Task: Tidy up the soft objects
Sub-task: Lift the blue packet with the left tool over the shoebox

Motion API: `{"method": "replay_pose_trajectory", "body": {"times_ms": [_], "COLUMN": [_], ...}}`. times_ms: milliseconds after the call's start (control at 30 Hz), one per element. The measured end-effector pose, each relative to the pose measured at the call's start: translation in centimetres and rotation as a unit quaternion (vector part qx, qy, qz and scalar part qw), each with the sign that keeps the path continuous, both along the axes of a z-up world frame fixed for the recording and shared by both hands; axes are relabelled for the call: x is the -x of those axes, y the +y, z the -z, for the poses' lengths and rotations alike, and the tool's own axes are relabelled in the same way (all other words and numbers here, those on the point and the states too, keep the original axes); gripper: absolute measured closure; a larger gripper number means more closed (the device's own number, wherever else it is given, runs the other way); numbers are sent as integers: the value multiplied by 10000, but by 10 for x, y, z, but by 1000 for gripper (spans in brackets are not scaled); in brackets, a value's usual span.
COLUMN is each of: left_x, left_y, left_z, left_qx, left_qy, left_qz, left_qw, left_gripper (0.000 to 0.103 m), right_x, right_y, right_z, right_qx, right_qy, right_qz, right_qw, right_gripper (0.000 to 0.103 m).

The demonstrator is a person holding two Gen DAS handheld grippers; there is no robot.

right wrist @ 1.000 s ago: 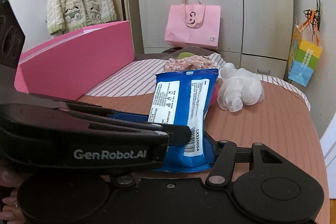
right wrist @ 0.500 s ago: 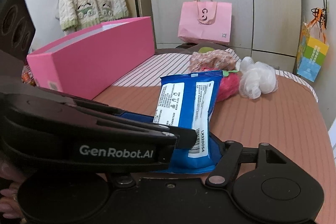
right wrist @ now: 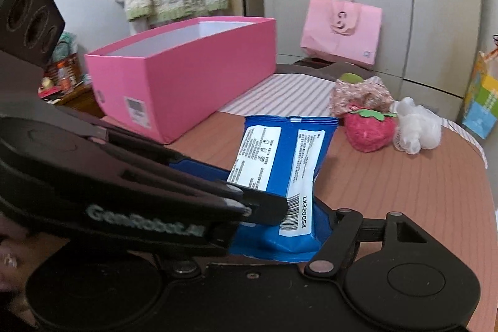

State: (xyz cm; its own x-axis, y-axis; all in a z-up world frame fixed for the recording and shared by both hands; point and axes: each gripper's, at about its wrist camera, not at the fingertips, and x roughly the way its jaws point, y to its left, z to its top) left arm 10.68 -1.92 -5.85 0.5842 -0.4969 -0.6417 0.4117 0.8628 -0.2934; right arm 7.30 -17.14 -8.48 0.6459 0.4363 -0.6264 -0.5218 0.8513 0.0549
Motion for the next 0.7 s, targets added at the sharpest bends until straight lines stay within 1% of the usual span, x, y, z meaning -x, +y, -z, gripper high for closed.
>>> {"method": "replay_pose_trajectory", "body": {"times_ms": [133,233,400,500,567,700], "left_x": [9,19,43,57,66,76], "left_y": [11,20,39,53,62,79], "left_z": [-12,-22,-36,-43,-49,-66], "left_qx": [-23,-63,-41,-22,-39,-90], "left_qy": [34,44,124,241,203,-58], "left_qz": [107,106,-70,-255,-353,-612], "left_qw": [9999,9999,9999,9994,9992,9981], "left_gripper": [63,63,63,63,63,63], "right_x": [10,20,38,46,51,58], "right_y": [5,15,32,40,47,65], "right_z": [-11,-20,-37,-43,-48,-62], "right_qx": [-12,72,133,25,-38,-45], "right_qy": [-57,-160,-189,-23,10,-223], "right_qz": [-143,-244,-520,-731,-866,-1129], "right_qw": [9999,9995,9984,9973,9962,9934], "right_gripper": [30,32,33,33,33,33]}}
